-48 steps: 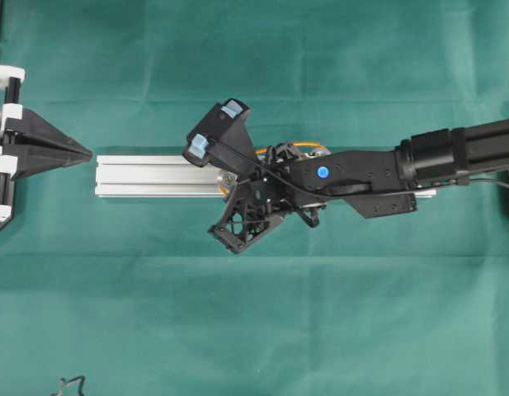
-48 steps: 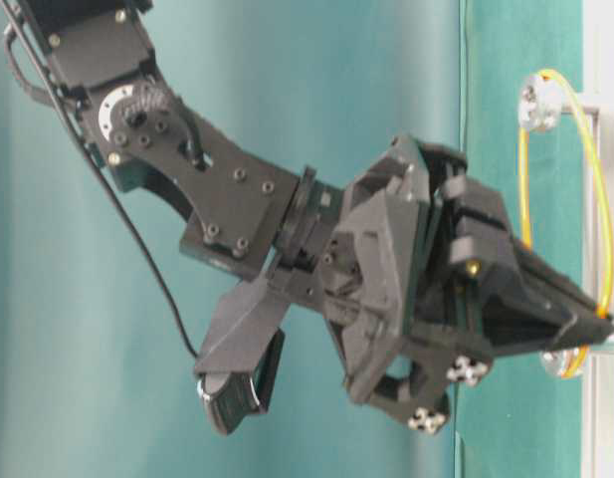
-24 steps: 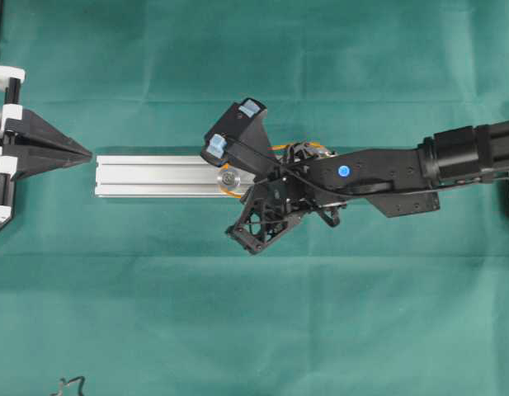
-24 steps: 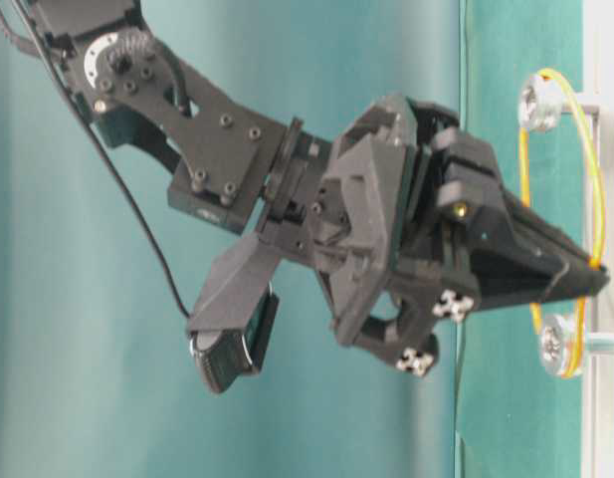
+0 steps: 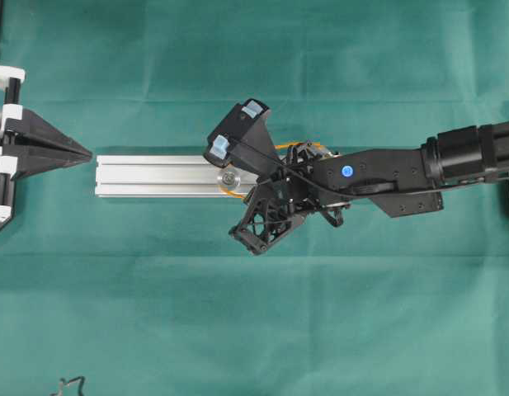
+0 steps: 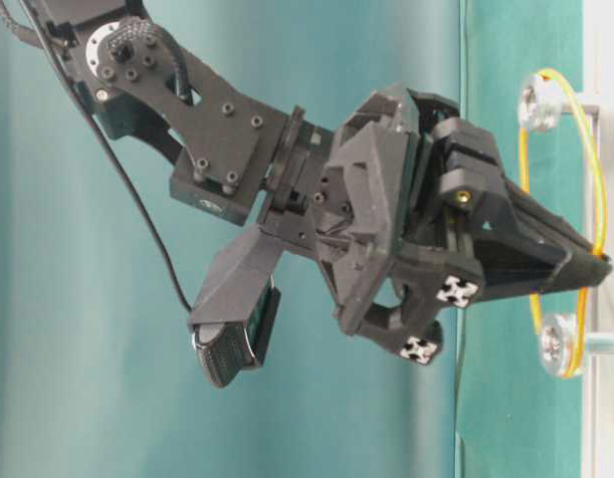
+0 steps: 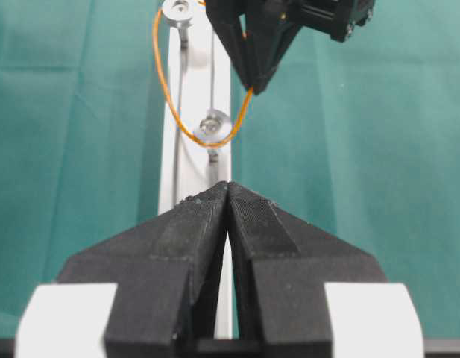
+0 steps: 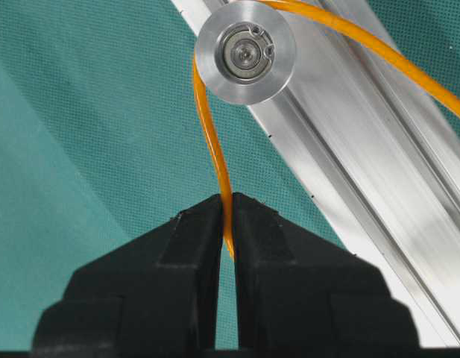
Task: Hook the rubber onto the shaft.
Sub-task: 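Lower the stretched band end down around the left post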
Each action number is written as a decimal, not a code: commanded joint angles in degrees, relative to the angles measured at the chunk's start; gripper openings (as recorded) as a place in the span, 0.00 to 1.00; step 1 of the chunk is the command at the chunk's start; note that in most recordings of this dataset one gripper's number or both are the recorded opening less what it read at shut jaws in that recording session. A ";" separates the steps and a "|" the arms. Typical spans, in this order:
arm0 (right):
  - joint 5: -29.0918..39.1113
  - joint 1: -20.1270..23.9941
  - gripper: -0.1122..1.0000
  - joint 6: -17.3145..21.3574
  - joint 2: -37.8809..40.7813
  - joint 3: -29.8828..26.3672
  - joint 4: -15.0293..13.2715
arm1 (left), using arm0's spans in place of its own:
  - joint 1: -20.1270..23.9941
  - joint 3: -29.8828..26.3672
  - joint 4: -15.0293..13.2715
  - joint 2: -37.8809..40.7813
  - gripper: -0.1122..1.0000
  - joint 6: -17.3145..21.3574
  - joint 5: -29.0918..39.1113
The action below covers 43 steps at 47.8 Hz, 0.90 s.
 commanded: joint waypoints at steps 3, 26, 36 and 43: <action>-0.44 0.18 0.16 -0.09 -2.46 -0.53 0.00 | -0.18 -1.76 0.09 0.44 0.10 0.00 -0.26; -0.26 0.18 0.93 -0.26 -2.46 -0.53 -0.18 | -0.18 -1.76 0.09 0.44 0.10 0.00 -0.26; -0.35 0.18 0.90 -0.26 -2.55 -0.53 -0.09 | -0.18 -1.76 0.09 0.35 0.10 0.00 -0.26; -0.26 0.18 0.90 -0.35 -2.55 -0.53 -0.09 | -0.18 -1.76 0.18 0.44 0.10 0.00 -0.26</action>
